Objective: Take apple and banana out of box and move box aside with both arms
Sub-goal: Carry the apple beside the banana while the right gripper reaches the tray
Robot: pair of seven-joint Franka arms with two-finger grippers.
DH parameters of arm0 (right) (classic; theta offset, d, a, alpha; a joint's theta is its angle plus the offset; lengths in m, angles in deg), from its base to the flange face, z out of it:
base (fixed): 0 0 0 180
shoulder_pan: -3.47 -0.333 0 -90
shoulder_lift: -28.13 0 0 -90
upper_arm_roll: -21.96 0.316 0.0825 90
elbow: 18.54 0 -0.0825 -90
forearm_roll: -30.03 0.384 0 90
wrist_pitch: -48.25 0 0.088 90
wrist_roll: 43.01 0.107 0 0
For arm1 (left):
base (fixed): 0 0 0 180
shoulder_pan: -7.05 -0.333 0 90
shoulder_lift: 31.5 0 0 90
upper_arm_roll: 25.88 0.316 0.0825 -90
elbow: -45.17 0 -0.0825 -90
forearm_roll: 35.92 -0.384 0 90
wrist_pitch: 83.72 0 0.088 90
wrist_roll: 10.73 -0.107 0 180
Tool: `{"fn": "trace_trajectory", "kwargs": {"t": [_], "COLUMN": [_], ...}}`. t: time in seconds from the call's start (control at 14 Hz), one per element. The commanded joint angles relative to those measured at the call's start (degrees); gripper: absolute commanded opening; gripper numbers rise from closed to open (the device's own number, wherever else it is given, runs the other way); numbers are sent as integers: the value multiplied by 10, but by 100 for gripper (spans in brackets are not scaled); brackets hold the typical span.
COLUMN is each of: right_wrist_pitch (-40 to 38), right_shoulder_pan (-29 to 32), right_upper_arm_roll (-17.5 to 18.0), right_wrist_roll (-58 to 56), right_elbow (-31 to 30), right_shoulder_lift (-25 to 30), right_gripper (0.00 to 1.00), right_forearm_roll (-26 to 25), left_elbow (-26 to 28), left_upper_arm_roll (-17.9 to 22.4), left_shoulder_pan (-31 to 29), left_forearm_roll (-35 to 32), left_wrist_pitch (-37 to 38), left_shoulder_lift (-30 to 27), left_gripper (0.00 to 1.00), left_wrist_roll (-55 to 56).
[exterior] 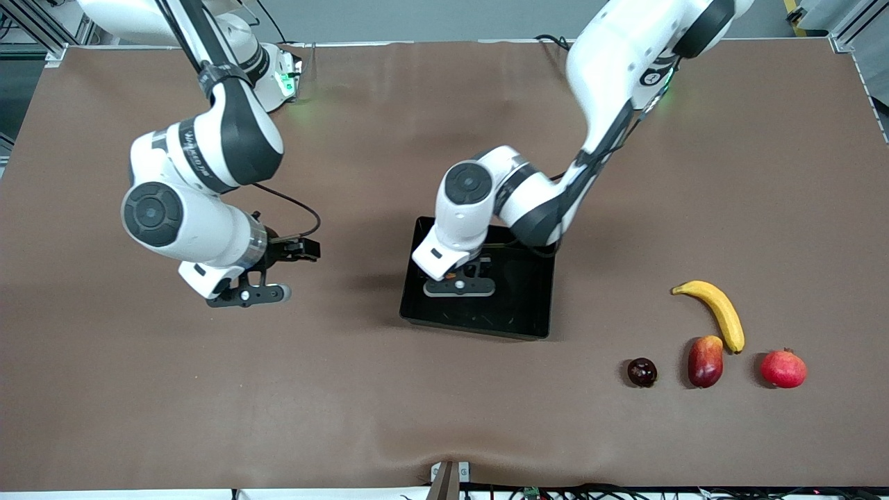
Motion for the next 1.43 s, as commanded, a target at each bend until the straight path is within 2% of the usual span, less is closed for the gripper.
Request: {"fn": "trace_trajectory", "kwargs": {"t": [0.0, 0.21, 0.57, 0.79, 1.07, 1.21, 1.29, 1.36], "right_wrist_pitch": [33, 83, 184, 237, 277, 287, 287, 285], "right_shoulder_pan": [-33, -65, -140, -175, -185, -185, -185, -184], "right_upper_arm_roll": [-4, -4, -4, -4, -4, -4, -4, -4], "right_wrist_roll": [54, 84, 211, 237, 237, 236, 236, 238], "right_elbow": [7, 9, 10, 9, 7, 7, 7, 6], "right_shoulder_lift": [-25, -59, -125, -151, -185, -195, -195, -195], "right_gripper": [100, 100, 100, 100, 100, 58, 23, 0], "right_forearm_roll": [2, 3, 2, 2, 3, 3, 4, 6], "left_elbow": [30, 85, 196, 231, 256, 266, 268, 273], "left_upper_arm_roll": [-1, -2, -9, -12, -13, -12, -12, -12], "left_shoulder_pan": [-34, -89, -200, -257, -312, -318, -329, -341], "left_forearm_roll": [11, 25, 29, 36, 48, 51, 51, 51], "left_wrist_pitch": [36, 44, 44, 43, 27, 22, 21, 17], "left_shoulder_lift": [-63, -120, -188, -197, -187, -176, -168, -162], "left_gripper": [2, 4, 3, 3, 3, 2, 2, 2], "left_wrist_roll": [2, -14, -104, -155, -196, -196, -196, -204]}}
